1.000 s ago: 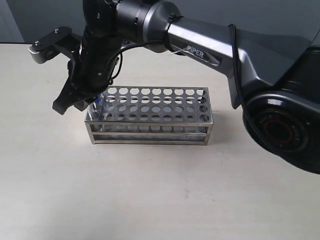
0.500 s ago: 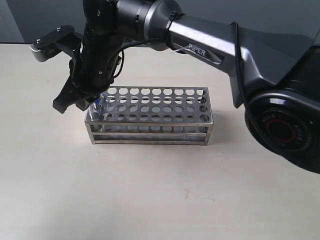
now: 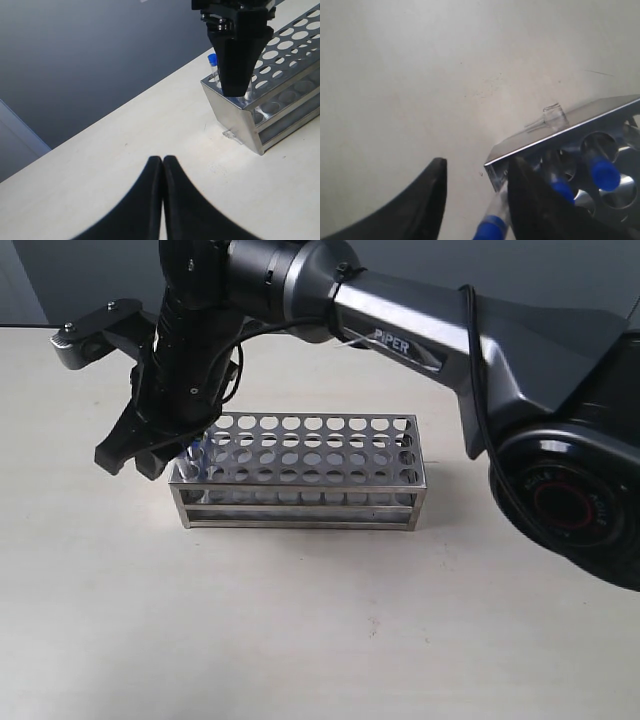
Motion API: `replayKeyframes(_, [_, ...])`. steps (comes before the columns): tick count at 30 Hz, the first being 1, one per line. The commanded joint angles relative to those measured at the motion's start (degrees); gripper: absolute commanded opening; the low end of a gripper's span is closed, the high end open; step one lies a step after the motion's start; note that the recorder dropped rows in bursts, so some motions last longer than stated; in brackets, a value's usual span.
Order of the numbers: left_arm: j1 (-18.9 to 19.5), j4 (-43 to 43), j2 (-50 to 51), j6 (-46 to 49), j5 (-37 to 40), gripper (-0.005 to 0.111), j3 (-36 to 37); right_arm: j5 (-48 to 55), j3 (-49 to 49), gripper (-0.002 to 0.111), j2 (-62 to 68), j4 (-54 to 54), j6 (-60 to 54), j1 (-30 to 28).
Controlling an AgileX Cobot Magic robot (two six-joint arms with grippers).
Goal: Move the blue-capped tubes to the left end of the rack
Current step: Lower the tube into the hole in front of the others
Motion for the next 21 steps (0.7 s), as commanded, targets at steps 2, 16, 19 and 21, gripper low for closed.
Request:
replayKeyframes(2, [-0.2,-0.9,0.2,-0.3,-0.3,0.001,-0.3,1.9,0.3,0.042,-0.7,1.2,0.8,0.3])
replayKeyframes(16, [-0.2,-0.9,0.2,-0.3,-0.3,0.001,-0.3,3.6,0.3,0.004,-0.7,-3.7,3.3,0.3])
replayKeyframes(19, [-0.2,-0.9,0.2,-0.3,-0.3,0.001,-0.3,3.6,0.3,0.0,-0.7,-3.8,3.3,0.3])
replayKeyframes(21, [-0.2,-0.9,0.2,-0.3,-0.3,0.001,-0.3,3.0,0.3,0.0,-0.7,-3.8,3.3,0.3])
